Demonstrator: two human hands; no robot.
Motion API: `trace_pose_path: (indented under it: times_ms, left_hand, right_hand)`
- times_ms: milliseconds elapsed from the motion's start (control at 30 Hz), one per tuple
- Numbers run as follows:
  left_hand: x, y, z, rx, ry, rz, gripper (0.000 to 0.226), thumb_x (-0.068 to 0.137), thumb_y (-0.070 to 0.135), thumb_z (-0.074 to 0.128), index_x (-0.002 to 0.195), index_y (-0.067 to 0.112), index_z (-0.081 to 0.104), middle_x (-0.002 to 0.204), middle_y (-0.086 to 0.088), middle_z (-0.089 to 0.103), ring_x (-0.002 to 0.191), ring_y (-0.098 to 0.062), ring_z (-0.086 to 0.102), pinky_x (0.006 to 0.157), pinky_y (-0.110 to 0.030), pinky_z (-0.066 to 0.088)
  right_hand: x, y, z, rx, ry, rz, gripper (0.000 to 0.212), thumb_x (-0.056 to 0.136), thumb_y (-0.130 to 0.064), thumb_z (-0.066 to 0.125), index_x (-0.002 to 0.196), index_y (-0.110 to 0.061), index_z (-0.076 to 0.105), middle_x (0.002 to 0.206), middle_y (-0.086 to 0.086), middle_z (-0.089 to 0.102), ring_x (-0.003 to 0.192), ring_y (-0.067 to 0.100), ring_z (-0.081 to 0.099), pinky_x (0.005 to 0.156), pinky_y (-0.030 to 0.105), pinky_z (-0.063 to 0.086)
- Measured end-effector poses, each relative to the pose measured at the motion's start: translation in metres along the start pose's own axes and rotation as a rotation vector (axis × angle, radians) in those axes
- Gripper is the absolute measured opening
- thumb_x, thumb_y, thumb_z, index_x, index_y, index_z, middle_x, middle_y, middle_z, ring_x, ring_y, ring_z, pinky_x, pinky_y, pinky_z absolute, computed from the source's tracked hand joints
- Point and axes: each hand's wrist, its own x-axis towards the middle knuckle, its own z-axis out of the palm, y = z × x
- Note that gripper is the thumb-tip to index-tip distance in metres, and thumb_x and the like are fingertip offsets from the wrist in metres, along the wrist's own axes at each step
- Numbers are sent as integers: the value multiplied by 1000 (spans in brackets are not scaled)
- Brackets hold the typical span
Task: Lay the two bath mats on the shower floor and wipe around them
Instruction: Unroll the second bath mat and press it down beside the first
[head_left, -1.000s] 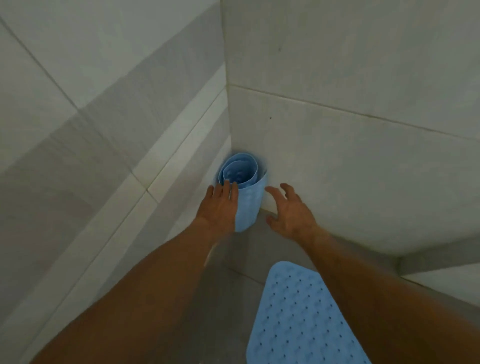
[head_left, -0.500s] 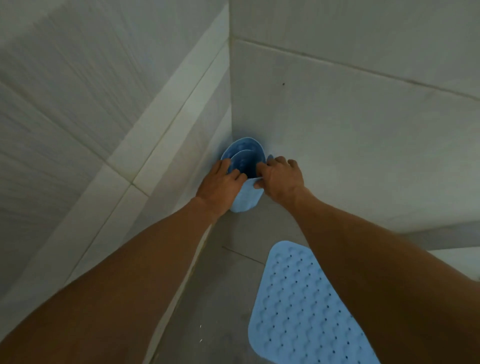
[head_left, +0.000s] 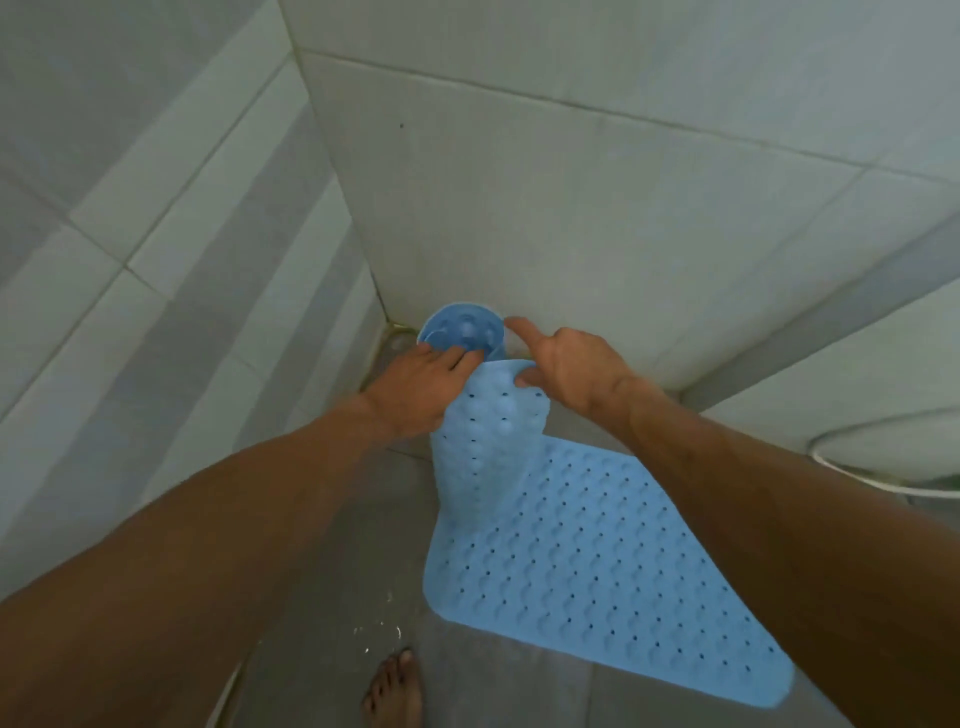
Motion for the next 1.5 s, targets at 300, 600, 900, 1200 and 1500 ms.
trace_pose_path:
  times_ms: [300,600,900,1200,1500]
  left_hand:
    - [-11,169,-32,-304,-27,-506,52,73,46,78,112,13,69,137,-14,48,121,-35,49,99,-45,42]
    - [-20,323,-64,-900,124,-734,31,71,34,81,97,20,72,86,1,75,83,-18,70,78,-38,56]
    - [-116,357,-28,-727,-188,-980,18,73,18,81,81,8,68,74,-6,60,70,-23,57,60,-27,41]
    - [-205,324,-39,-404,-230,-864,31,85,48,67,99,20,71,88,-11,70,86,-32,66,67,-32,45]
    - [-229,295,-82,-275,-791,-519,41,92,39,62,124,14,63,117,-9,68,106,-27,62,87,-28,43]
  right_hand:
    - [-182,75,-47,-125,187,-157,28,91,-45,59,94,-21,73,98,5,71,107,28,61,91,36,43]
    - [-328,113,-120,-206,231,-202,30,91,-55,57,91,-27,69,83,-5,71,87,26,62,66,34,42]
    - [-392,132,-166,-97,395,-38,30,84,-58,64,94,-32,73,90,-7,72,84,17,54,73,32,36]
    - [-457,166,-52,99,317,381,28,79,-56,69,90,-30,73,86,0,71,90,27,64,80,38,51]
    - [-521,140,105,365,-96,514,12,89,-28,72,89,-16,71,88,15,71,85,32,63,74,33,44]
